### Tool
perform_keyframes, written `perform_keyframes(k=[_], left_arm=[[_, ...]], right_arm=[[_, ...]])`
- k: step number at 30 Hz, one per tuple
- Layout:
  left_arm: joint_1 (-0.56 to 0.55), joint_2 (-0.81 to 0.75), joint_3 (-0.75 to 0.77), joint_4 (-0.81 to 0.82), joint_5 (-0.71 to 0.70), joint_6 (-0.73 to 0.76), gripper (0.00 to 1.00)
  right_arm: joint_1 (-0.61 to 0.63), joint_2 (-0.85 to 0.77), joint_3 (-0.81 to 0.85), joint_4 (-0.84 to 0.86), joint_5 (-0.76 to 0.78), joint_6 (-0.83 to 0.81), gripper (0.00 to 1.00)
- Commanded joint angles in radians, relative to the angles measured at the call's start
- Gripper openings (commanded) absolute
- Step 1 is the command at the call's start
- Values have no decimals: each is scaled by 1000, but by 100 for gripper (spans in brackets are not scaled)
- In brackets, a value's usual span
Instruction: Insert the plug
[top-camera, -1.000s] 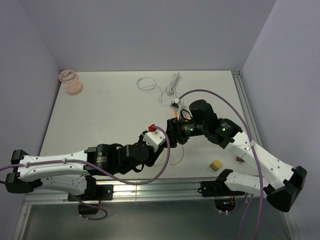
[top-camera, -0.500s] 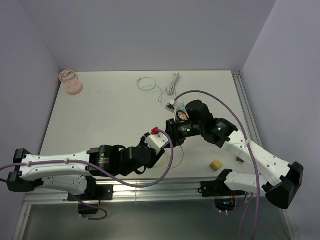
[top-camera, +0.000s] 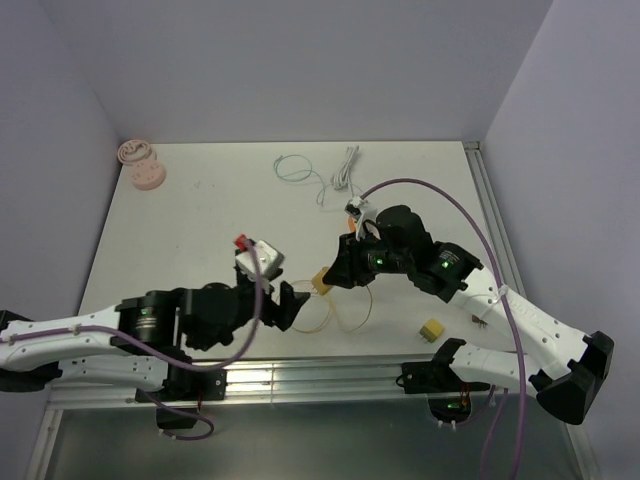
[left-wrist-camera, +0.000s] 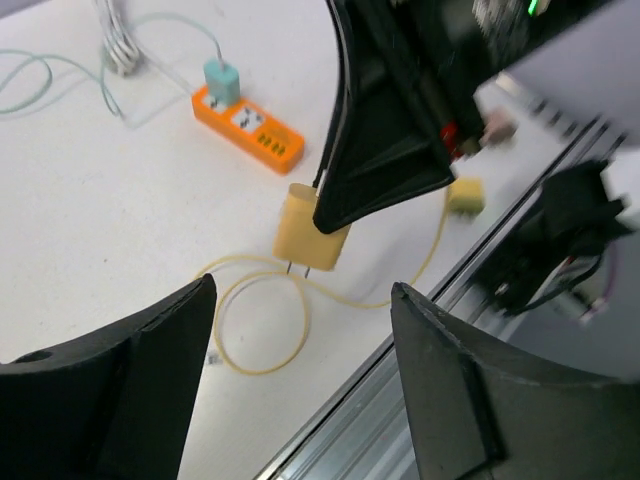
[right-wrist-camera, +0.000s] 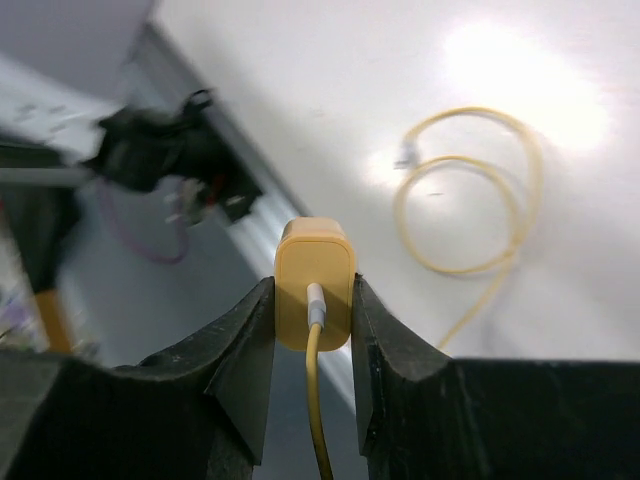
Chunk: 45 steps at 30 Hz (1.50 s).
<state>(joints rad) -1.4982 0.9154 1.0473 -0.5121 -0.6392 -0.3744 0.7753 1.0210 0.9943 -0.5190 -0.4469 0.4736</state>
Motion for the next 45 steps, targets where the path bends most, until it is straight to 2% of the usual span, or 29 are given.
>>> perform_keyframes(k=[1,7,11,17,21,25,29,32,39,45], left_arm=[[-5,-102,-10,55,-74,-87,76],[-7,-213,-46,11,-114,-159,79],[-7,-269,-59,-2,-129,-190,80],[-7,-306,-78,17,-143,-242,80],[-7,-328,-102,-3,-169,-349,79],[-5,-380,-174,72,-110,-363,79],[-7,-414,-220,106,-71,-380,79],[-7,-429,-224,89,-69,-383,79],[-7,-487,-224,67,-53,-400,78],[-7,-518,-211,60,-24,-374,77]], right_arm=[[-5,-9,46,-62,297,-58,0],[-7,-7,44,-81,669,-104,0],[-34,19,50,-95,835,-110,0],[-99,39,33,-66,852,-157,0],[-191,47,9,-35,797,-179,0],[-261,103,3,8,760,-190,0],[-288,189,26,37,729,-225,0],[-301,267,61,57,651,-280,0],[-309,407,115,93,617,-323,0],[-311,487,92,168,599,-323,0]])
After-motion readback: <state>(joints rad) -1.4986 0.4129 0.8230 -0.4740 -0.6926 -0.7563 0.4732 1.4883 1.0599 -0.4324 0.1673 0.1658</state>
